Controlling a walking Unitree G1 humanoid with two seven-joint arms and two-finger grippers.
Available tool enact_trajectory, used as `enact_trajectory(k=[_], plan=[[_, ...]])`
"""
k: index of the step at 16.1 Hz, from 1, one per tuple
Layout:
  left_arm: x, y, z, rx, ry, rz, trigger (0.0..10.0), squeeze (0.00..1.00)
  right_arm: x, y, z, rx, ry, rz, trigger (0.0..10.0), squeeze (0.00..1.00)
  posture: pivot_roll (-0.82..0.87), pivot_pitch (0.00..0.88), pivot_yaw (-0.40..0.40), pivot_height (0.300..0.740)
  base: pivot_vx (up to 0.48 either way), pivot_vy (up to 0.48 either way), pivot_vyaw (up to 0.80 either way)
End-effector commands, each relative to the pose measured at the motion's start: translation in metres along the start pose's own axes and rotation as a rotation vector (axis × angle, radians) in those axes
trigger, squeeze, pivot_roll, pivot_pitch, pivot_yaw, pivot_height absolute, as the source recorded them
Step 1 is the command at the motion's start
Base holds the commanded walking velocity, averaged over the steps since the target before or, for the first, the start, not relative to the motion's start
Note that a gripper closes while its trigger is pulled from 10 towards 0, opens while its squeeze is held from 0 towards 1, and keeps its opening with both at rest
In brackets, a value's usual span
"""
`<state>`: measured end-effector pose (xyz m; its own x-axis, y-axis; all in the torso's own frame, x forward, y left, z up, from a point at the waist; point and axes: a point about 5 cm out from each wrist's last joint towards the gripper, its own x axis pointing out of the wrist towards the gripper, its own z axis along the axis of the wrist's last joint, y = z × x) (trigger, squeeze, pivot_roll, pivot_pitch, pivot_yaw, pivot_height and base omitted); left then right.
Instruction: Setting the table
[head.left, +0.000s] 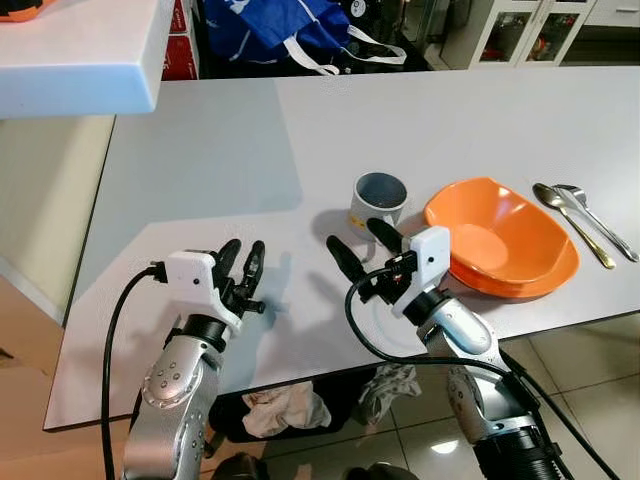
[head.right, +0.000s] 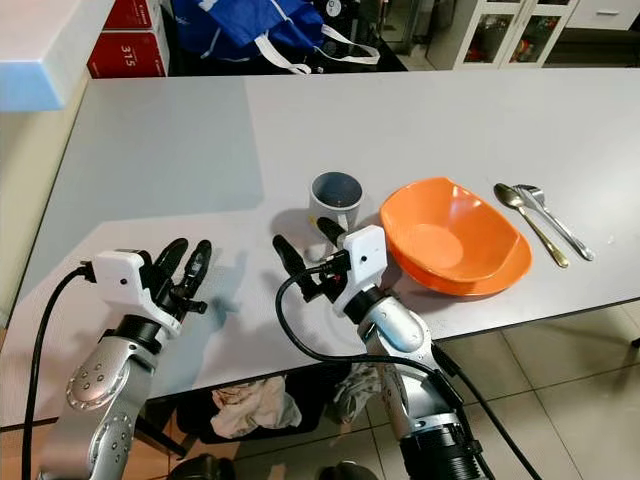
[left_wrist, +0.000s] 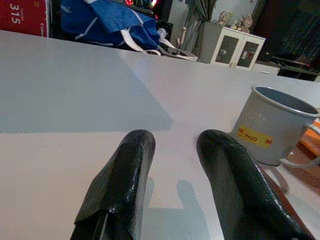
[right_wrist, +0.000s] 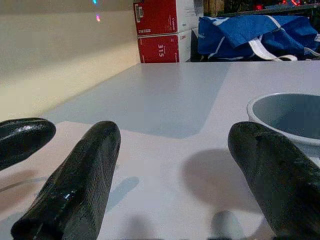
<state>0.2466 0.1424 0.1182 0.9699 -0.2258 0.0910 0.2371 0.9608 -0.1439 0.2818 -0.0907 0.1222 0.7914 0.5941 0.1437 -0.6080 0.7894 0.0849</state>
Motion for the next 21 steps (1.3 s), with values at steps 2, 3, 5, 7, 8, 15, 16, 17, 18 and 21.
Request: enact_trajectory(k=[2, 3, 5, 7, 8, 15, 16, 17, 18, 21], plan=[[-0.001, -0.008, 0.002, 0.004, -0.001, -0.049, 10.0, 0.0, 0.005, 0.001, 0.011, -0.01, -0.032, 0.011, 10.0, 0.0, -0.02, 0.056, -0.032, 0.74, 0.0, -0.467, 0.0], [0.0, -0.009, 0.005, 0.003, -0.012, -0.064, 10.0, 0.0, 0.006, 0.001, 0.012, -0.01, -0.039, 0.013, 10.0, 0.0, -0.03, 0.065, -0.037, 0.74, 0.0, -0.469, 0.0], [0.005, -0.008, 0.011, -0.005, -0.034, -0.065, 10.0, 0.0, 0.011, 0.001, 0.016, -0.017, -0.051, 0.02, 10.0, 0.0, -0.05, 0.061, -0.024, 0.74, 0.0, -0.469, 0.0], [0.009, -0.009, 0.017, -0.002, -0.058, -0.078, 10.0, 0.0, 0.014, 0.001, 0.022, -0.032, -0.073, 0.027, 10.0, 0.0, -0.06, 0.066, -0.021, 0.74, 0.0, -0.469, 0.0], [0.009, -0.008, 0.02, -0.009, -0.074, -0.071, 10.0, 0.0, 0.016, 0.002, 0.027, -0.025, -0.086, 0.045, 10.0, 0.0, -0.06, 0.073, -0.017, 0.74, 0.0, -0.469, 0.0], [0.008, 0.007, 0.036, -0.028, -0.115, -0.028, 10.0, 0.0, 0.016, 0.013, 0.048, 0.0, -0.144, 0.16, 10.0, 0.0, -0.07, 0.095, 0.026, 0.74, 0.0, -0.467, 0.0], [0.007, 0.009, 0.032, -0.023, -0.101, -0.027, 10.0, 0.0, 0.013, 0.004, 0.041, -0.031, -0.109, 0.099, 10.0, 0.0, -0.05, 0.086, 0.024, 0.74, 0.0, -0.469, 0.0], [0.006, 0.009, 0.03, -0.019, -0.09, -0.029, 10.0, 0.0, 0.012, -0.006, 0.033, -0.052, -0.064, 0.037, 10.0, 0.0, -0.05, 0.093, 0.02, 0.74, 0.0, -0.465, 0.0], [0.005, 0.009, 0.026, -0.017, -0.077, -0.032, 10.0, 0.0, 0.008, -0.011, 0.021, -0.076, 0.0, 0.006, 10.0, 0.0, -0.04, 0.095, 0.015, 0.74, 0.0, -0.461, 0.0], [0.002, 0.004, 0.02, -0.026, -0.058, -0.04, 10.0, 0.0, -0.003, -0.021, 0.001, -0.031, 0.08, -0.022, 10.0, 0.0, -0.03, 0.071, 0.0, 0.74, 0.0, -0.465, 0.27]])
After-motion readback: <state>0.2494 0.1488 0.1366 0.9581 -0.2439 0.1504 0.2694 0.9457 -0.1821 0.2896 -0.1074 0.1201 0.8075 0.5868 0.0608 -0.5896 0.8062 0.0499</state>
